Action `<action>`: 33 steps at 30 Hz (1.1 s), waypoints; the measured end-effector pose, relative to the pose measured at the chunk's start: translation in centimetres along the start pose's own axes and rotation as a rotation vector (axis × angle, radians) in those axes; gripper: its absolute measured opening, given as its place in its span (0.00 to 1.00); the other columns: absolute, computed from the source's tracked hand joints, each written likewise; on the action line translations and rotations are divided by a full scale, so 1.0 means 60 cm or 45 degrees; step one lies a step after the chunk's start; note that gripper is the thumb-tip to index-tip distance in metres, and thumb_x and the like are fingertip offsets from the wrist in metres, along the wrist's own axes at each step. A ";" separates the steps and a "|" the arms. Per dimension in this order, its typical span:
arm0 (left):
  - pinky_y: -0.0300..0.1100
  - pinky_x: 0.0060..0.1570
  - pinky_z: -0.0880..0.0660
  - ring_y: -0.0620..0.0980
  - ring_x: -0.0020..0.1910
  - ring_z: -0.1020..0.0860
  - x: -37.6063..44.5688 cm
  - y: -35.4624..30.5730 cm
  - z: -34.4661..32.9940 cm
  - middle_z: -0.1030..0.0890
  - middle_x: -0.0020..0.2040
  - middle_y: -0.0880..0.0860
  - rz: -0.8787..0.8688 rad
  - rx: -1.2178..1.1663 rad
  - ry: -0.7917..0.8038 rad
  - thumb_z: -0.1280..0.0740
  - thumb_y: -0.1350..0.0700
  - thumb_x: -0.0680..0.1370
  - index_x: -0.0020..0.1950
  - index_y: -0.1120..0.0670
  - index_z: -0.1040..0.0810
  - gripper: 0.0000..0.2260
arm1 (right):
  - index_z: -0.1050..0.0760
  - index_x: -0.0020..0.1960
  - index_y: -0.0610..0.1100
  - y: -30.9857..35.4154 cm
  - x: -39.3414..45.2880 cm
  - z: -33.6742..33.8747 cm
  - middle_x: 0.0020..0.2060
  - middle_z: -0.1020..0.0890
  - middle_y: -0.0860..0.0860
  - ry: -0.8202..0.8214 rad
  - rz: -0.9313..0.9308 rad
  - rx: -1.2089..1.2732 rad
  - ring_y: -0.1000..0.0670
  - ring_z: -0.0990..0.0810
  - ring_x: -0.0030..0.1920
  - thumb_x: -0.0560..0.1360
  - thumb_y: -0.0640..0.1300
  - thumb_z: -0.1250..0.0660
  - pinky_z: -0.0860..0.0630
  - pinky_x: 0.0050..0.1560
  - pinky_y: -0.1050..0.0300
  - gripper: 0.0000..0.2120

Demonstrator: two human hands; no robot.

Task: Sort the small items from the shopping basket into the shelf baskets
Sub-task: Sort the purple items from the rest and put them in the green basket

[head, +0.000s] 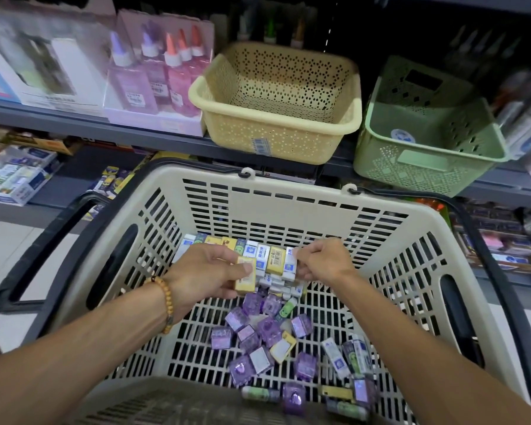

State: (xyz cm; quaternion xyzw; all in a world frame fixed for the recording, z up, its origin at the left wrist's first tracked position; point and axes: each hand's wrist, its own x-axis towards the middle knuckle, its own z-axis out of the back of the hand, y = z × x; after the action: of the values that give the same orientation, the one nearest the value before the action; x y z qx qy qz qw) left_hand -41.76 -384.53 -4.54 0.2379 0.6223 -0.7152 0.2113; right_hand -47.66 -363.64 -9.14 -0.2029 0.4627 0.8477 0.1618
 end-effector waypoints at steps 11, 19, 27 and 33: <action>0.38 0.37 0.20 0.51 0.39 0.16 -0.001 -0.003 -0.052 0.16 0.42 0.58 -0.101 -0.081 0.265 0.25 0.62 0.70 0.50 0.61 0.22 0.12 | 0.18 0.45 0.44 0.052 -0.105 0.036 0.43 0.14 0.45 0.544 0.216 -0.044 0.51 0.16 0.39 0.79 0.43 0.33 0.18 0.43 0.57 0.07; 0.48 0.61 0.29 0.50 0.62 0.30 0.052 0.076 -0.101 0.28 0.64 0.48 -0.782 1.741 0.639 0.29 0.39 0.71 0.71 0.47 0.32 0.31 | 0.20 0.40 0.46 -0.001 -0.122 0.149 0.32 0.16 0.56 0.261 0.220 -0.095 0.57 0.18 0.34 0.80 0.44 0.34 0.20 0.36 0.64 0.11; 0.46 0.52 0.29 0.49 0.55 0.31 0.069 0.096 -0.064 0.23 0.52 0.46 -0.932 2.176 0.571 0.40 0.31 0.69 0.50 0.47 0.23 0.23 | 0.19 0.45 0.45 -0.003 -0.119 0.165 0.41 0.16 0.47 0.195 0.363 -0.128 0.52 0.16 0.40 0.79 0.47 0.33 0.18 0.38 0.60 0.08; 0.49 0.57 0.29 0.53 0.59 0.27 0.060 0.121 -0.126 0.23 0.60 0.53 -1.059 2.166 0.371 0.43 0.30 0.73 0.68 0.51 0.33 0.32 | 0.19 0.48 0.43 0.005 -0.124 0.167 0.41 0.16 0.47 0.173 0.402 -0.107 0.51 0.16 0.42 0.79 0.47 0.33 0.18 0.41 0.56 0.09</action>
State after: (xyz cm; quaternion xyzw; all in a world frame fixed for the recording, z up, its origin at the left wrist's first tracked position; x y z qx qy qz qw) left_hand -39.71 -378.08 -13.31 0.1583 -0.0508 -0.9087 -0.3828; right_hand -43.32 -355.89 -0.35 -0.1910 0.4628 0.8655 -0.0137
